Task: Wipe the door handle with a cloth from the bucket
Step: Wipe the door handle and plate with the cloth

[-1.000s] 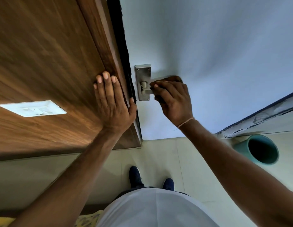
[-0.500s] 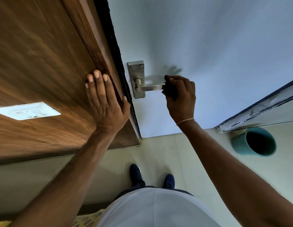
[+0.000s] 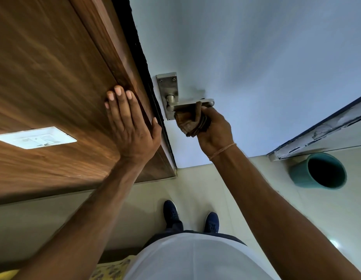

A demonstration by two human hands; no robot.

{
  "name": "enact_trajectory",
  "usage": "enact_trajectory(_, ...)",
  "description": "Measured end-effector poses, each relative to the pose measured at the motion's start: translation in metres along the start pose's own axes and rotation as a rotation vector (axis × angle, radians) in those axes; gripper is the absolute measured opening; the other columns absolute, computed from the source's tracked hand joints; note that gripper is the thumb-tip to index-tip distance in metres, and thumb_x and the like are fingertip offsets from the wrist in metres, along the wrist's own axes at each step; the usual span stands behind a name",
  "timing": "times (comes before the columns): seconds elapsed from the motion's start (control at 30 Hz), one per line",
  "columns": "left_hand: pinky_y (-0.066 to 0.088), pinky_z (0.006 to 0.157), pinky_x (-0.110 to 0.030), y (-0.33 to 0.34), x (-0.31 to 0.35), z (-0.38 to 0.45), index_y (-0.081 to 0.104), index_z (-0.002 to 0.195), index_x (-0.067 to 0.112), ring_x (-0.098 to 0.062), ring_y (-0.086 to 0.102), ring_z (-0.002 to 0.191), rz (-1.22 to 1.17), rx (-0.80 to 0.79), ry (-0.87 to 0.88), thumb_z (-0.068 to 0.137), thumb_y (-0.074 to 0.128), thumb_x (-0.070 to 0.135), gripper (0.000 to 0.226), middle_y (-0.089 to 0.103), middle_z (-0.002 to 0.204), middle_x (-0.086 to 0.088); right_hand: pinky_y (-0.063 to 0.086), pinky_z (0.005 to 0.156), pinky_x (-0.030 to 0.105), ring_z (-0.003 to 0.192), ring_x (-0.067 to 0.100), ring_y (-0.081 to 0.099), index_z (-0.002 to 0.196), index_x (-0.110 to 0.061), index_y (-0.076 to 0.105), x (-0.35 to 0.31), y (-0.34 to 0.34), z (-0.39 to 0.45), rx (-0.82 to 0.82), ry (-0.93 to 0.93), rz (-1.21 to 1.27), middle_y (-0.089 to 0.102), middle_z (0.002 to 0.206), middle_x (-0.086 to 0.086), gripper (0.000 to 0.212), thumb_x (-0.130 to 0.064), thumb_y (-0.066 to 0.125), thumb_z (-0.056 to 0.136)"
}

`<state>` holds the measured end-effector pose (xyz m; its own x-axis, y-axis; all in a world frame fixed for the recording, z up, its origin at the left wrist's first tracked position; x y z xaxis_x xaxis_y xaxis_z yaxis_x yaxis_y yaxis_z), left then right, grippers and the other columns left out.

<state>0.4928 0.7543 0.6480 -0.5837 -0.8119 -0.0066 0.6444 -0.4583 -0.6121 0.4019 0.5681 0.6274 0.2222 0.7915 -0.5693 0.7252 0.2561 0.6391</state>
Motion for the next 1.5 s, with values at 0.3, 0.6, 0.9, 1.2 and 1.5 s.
enact_trajectory(0.3,0.028,0.131,-0.057,-0.003,-0.007,-0.002,0.030,0.159,-0.009,-0.048,0.030,0.154,0.008,-0.016,0.020,0.103,0.069,0.033,0.080,0.041,0.161,-0.034,0.053,0.108,0.053,0.093,0.032,0.074,0.092,-0.006,0.070,0.021,0.029,-0.021,-0.101,0.172,0.155,0.077,0.090,0.010,0.023,0.001,0.050,0.100)
enact_trajectory(0.6,0.023,0.134,-0.054,-0.003,-0.010,-0.004,0.026,0.164,-0.005,-0.046,0.028,0.156,-0.008,-0.014,0.046,0.105,0.068,0.027,0.079,0.038,0.164,-0.031,0.058,0.102,0.051,0.138,0.043,0.059,0.128,-0.004,0.062,0.032,0.050,-0.021,-0.187,0.340,0.149,0.061,0.147,0.024,0.037,-0.017,0.038,0.102)
enact_trajectory(0.9,0.025,0.133,-0.053,-0.001,-0.015,-0.005,0.013,0.168,0.001,-0.045,0.030,0.155,0.011,0.004,0.089,0.103,0.070,0.028,0.091,0.032,0.165,-0.026,0.038,0.125,0.055,0.128,0.045,0.063,0.088,0.001,0.073,0.023,0.035,-0.012,-0.202,0.283,0.282,0.073,0.116,0.026,0.038,-0.005,0.035,0.089)
enact_trajectory(1.2,0.023,0.134,-0.053,-0.001,-0.015,-0.003,0.032,0.159,-0.006,-0.046,0.032,0.152,0.054,0.003,0.076,0.104,0.070,0.030,0.076,0.031,0.162,-0.027,0.044,0.120,0.052,0.127,0.040,0.052,0.092,-0.003,0.062,0.026,0.032,0.005,-0.271,0.226,0.271,0.052,0.132,0.019,0.036,0.008,0.049,0.061)
enact_trajectory(1.5,0.026,0.132,-0.056,-0.002,-0.010,-0.003,0.033,0.157,-0.009,-0.049,0.032,0.152,0.057,-0.006,0.044,0.101,0.073,0.033,0.081,0.044,0.157,-0.034,0.064,0.090,0.044,0.114,0.042,0.068,0.106,-0.004,0.062,0.019,0.029,-0.001,-0.197,0.212,0.256,0.071,0.116,0.019,0.050,0.007,0.037,0.064)
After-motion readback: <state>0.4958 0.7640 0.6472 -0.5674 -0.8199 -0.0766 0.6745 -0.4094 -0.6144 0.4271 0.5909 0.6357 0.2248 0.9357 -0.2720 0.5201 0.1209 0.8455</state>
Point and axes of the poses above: each hand's wrist, its own z-axis towards the middle knuckle, its own y-axis out of the palm, x = y × z, the point moved 2 cm from there along z, towards the middle knuckle
